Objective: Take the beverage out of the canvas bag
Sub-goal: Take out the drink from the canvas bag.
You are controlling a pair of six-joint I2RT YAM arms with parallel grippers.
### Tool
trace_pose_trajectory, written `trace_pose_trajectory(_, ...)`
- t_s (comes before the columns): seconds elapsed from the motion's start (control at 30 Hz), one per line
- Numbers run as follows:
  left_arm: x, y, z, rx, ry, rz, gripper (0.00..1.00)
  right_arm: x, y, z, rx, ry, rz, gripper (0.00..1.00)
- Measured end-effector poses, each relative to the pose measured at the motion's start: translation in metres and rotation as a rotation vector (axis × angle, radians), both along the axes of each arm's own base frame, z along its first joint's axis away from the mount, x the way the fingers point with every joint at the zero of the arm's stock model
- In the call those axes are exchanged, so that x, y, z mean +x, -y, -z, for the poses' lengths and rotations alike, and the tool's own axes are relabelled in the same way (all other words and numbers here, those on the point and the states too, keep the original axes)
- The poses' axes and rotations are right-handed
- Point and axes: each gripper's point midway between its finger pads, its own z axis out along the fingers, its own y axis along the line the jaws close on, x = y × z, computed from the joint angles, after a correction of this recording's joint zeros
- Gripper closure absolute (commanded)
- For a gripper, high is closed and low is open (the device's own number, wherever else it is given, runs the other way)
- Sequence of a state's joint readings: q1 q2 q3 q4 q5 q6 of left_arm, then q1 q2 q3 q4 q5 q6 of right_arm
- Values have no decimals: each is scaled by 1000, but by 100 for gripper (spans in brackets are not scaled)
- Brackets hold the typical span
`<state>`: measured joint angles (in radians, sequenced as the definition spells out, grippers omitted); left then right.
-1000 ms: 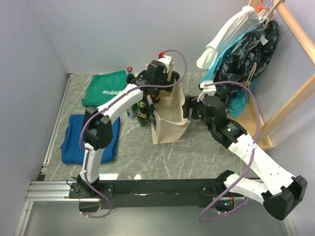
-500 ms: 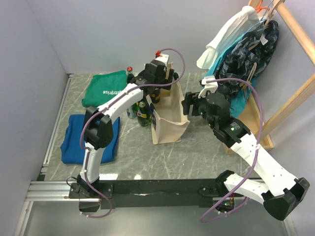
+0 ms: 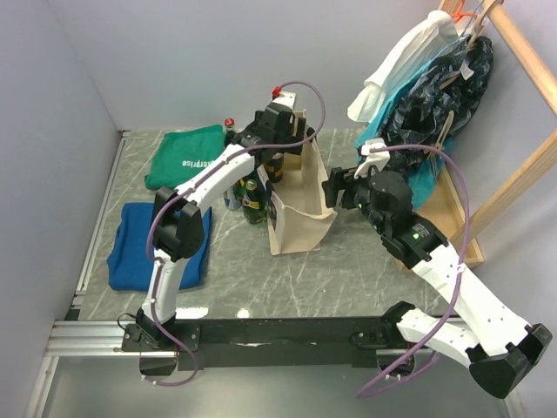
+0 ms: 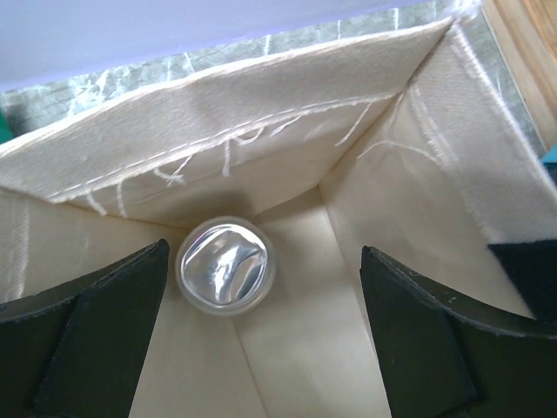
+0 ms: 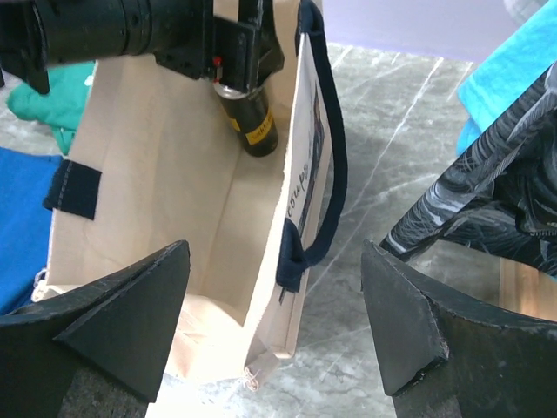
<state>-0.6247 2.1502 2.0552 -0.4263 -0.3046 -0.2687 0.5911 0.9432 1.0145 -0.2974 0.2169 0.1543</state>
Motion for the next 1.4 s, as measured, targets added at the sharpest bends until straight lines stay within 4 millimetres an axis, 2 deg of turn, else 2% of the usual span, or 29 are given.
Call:
trace_pose_trajectory(0.17,2,5,2,-11,-18,27,4,0,0,4,-8,-6,-2,14)
trace_pose_trajectory(0.47,-2,4,11,-6,-55,31,4,2,-1,1,-5,14,-4,12)
trace_pose_trajectory(0.63,-1,3,16,0,-62,29,4,2,-1,6,-12,6,-5,12)
trace_pose_trajectory(1.4,6,-3,43,71,-65,-44,4,1,-4,6,-6,8,-22,11)
